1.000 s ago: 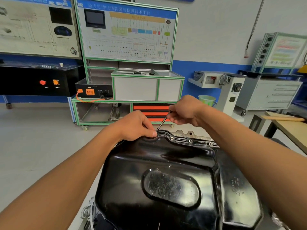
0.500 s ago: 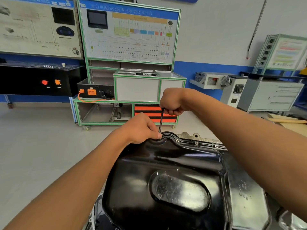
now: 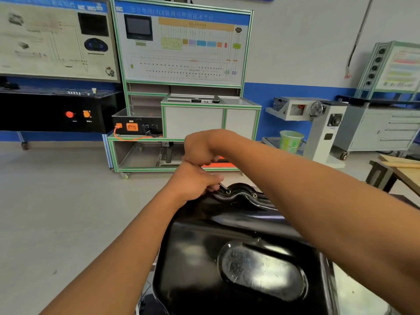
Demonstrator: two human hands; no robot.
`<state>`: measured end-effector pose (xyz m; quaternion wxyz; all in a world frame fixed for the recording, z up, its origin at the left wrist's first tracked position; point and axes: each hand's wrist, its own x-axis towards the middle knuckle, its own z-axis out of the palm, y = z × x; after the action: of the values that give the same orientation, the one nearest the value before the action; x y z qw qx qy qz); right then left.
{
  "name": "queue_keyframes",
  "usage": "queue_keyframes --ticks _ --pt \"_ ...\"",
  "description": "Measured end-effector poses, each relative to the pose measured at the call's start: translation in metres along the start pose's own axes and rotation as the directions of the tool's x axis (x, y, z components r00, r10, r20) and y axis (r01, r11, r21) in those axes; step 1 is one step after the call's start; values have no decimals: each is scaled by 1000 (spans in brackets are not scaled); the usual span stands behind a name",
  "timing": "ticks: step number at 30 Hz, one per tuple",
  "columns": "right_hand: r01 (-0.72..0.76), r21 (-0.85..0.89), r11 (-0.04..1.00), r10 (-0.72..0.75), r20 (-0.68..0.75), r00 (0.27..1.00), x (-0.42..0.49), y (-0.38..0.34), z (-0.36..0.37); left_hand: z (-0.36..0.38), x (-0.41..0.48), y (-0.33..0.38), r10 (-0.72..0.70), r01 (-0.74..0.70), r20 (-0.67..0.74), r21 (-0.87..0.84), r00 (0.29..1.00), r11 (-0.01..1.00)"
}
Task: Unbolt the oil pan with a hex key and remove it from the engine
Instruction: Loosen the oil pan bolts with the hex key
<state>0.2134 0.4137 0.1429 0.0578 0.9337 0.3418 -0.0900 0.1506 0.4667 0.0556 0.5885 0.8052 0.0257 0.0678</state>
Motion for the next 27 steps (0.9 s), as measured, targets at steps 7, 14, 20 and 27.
queue_keyframes --ticks 7,14,20,27 --pt "-20 465 885 -45 127 991 4 13 17 -9 -6 3 -237 236 -44 -23 970 971" --pt "53 590 805 -149 114 982 2 3 16 -25 -21 5 -373 375 51 -198 927 906" --pt "121 878 464 40 -157 987 -15 26 -3 -39 -40 4 -58 44 -107 -126 993 991" --pt "171 974 151 366 -216 905 -54 58 49 -27 -33 -1 133 -118 -66 194 989 974"
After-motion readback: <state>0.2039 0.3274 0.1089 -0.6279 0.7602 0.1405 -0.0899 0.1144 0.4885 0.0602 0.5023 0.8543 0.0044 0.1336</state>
